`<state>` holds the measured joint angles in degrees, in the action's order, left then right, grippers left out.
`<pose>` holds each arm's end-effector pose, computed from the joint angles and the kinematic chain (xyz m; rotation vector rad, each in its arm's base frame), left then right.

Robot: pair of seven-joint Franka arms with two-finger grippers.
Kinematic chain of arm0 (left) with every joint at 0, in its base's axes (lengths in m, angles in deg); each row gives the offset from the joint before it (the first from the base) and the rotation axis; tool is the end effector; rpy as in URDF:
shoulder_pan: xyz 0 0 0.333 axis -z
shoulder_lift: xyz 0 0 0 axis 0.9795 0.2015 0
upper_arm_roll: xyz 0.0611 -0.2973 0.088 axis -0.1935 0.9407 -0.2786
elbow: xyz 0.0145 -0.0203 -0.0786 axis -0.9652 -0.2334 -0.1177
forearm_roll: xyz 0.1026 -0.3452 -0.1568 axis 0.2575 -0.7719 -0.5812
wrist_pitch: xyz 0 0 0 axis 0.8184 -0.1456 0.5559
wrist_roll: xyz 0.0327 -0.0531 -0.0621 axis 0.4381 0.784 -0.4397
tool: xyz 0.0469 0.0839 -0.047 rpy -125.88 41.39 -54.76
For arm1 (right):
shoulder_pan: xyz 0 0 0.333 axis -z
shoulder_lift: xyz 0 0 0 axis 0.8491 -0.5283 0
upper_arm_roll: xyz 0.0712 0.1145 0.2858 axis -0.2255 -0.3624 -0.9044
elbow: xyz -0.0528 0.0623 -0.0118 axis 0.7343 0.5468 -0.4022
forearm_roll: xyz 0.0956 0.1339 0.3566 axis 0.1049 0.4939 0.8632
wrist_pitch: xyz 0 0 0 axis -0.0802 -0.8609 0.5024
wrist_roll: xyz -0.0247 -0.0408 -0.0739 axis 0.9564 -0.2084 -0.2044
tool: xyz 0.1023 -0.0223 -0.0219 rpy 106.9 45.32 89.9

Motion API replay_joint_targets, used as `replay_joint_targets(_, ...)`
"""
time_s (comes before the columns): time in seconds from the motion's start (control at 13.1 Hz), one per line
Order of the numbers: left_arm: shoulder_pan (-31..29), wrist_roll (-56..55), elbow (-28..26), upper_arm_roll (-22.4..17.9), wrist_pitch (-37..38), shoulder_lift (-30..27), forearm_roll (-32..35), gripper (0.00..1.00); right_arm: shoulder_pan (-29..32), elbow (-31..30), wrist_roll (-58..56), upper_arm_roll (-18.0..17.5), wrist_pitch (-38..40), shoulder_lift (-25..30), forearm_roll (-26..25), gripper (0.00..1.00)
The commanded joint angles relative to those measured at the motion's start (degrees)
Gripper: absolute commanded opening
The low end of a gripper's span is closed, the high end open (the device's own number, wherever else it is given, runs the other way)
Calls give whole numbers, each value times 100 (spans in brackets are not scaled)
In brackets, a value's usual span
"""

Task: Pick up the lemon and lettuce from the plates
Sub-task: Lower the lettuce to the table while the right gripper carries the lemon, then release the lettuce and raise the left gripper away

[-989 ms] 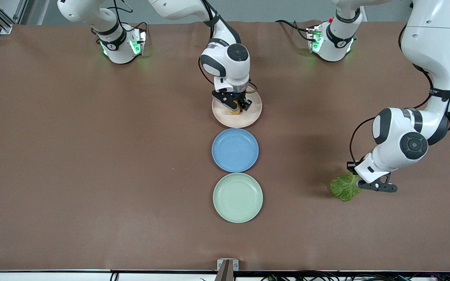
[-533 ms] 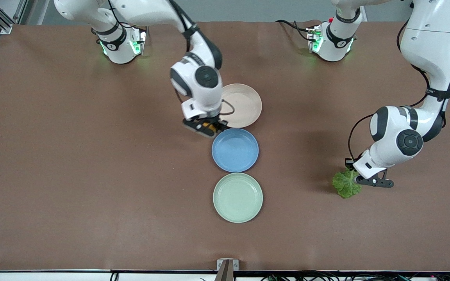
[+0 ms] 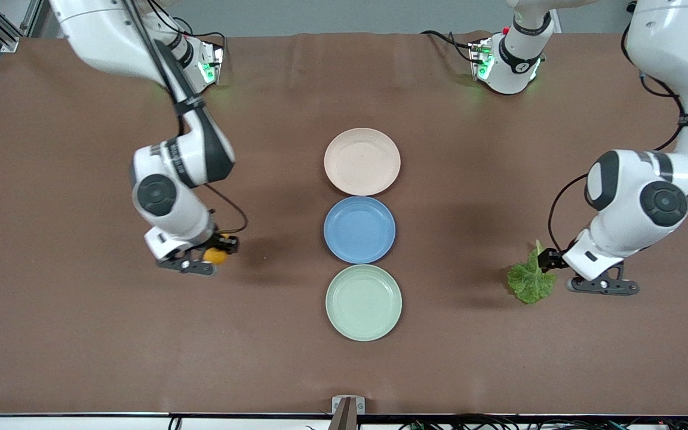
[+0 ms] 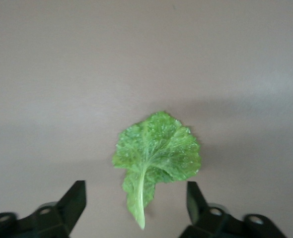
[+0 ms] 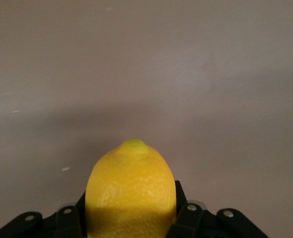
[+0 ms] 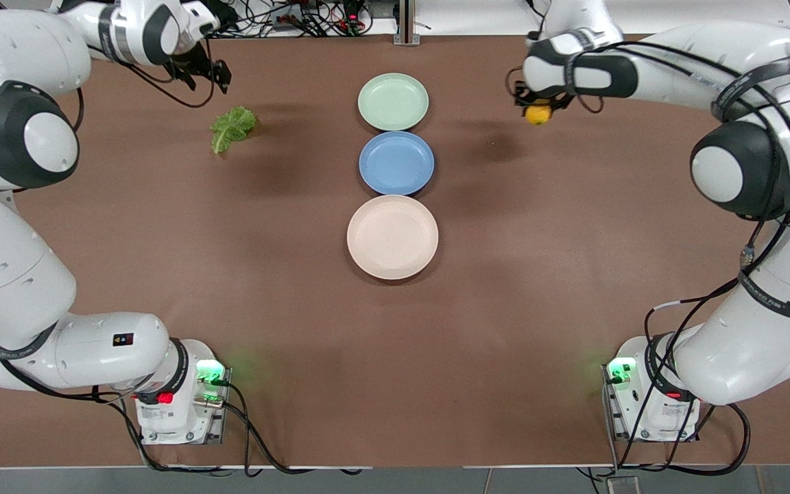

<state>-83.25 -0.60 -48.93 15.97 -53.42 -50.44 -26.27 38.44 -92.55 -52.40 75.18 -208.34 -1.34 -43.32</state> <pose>0.6613 -0.0339 0.3457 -3.0864 0.0896 -0.1594 0.6267 0.1712 0.2895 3.0923 -0.1688 -0.0032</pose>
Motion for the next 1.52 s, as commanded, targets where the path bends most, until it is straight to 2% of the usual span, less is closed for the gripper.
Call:
replay_joint_targets(0.0, -5, -393, 58, 38, 892, -657, 63, 100, 577, -144, -1070, -156, -63, 51, 27, 2)
replay_joint_targets(0.08, 4, -367, 189, 30, 1243, -860, 72, 100, 770, -136, -1387, -156, -90, -19, 35, 2)
replay_joint_targets(0.3, -14, -323, 1645, 30, 2850, -871, 99, 100, 1123, -144, -2398, -156, -238, -291, 455, 3)
replay_joint_targets(0.38, 4, -297, 1875, 30, 3186, -914, 107, 100, 1246, -144, -2714, -156, -309, -414, 570, 3)
replay_joint_targets(0.76, -14, -139, 2036, 74, 4190, -1424, 55, 100, 1353, -355, -3350, -156, -713, -618, 633, 3)
replay_joint_targets(1.07, 38, 30, 2027, 101, 4786, -1757, -559, 100, 1308, -540, -3359, -165, -898, -618, 633, 3)
replay_joint_targets(1.22, 39, 64, 1713, 48, 4824, -1960, -849, 100, 1317, -531, -3359, -165, -916, -670, 633, 9)
replay_joint_targets(1.29, 82, 29, 1545, 21, 4824, -2143, -851, 100, 1317, -514, -3350, -156, -916, -670, 633, 23)
replay_joint_targets(1.37, 187, 20, 1370, -57, 4815, -2258, -851, 100, 1326, -496, -3350, -156, -916, -670, 633, 59)
replay_joint_targets(1.45, 319, 20, 1290, -215, 4815, -2373, -851, 100, 1343, -487, -3350, -156, -916, -670, 633, 100)
